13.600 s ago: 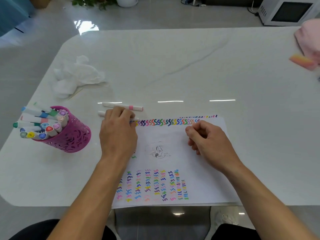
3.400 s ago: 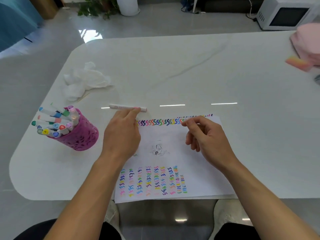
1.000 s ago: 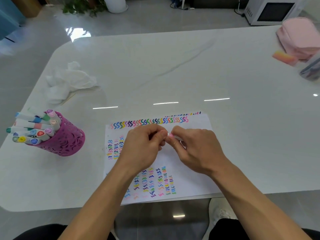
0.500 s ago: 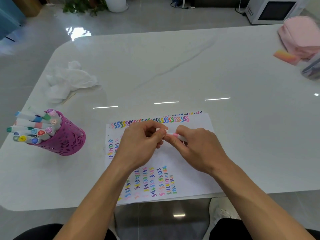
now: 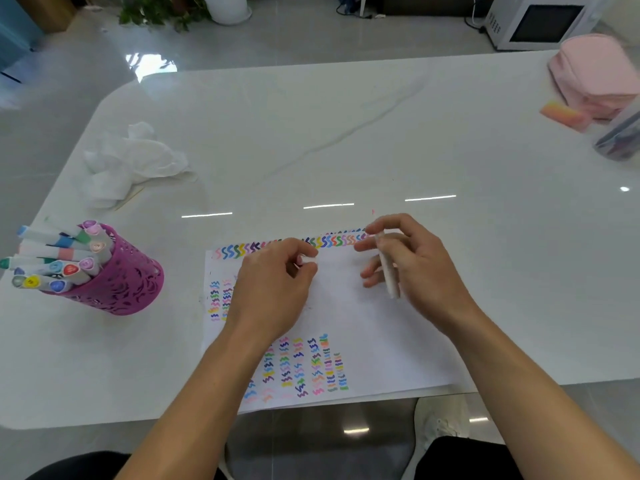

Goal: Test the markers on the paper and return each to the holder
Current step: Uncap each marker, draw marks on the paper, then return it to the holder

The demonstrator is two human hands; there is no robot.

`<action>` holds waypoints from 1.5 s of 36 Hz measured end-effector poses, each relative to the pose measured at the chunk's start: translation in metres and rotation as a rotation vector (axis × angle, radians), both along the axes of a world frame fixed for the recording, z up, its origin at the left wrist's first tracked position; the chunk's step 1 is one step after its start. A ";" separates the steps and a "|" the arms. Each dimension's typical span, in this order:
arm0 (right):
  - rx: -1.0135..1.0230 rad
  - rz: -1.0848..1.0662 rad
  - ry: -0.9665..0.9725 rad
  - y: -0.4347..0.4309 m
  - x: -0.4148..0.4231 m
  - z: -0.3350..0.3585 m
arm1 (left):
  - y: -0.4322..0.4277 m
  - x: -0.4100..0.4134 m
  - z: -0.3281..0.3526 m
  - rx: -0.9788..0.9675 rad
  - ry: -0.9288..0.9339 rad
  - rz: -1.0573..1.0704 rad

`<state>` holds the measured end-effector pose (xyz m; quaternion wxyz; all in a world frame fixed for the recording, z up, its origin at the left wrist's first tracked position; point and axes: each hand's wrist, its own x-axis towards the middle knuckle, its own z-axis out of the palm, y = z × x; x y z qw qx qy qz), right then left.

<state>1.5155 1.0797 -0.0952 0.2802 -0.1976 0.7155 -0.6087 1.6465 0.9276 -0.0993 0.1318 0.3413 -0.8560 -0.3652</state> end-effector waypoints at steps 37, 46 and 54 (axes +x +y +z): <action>-0.009 -0.248 0.105 0.004 -0.017 -0.036 | -0.004 0.003 -0.012 -0.196 -0.055 -0.116; 0.022 -0.238 0.089 0.004 -0.019 -0.036 | -0.002 0.003 -0.012 -0.248 -0.030 -0.124; 0.042 -0.280 0.095 0.006 -0.018 -0.036 | -0.001 0.003 -0.012 -0.283 -0.043 -0.144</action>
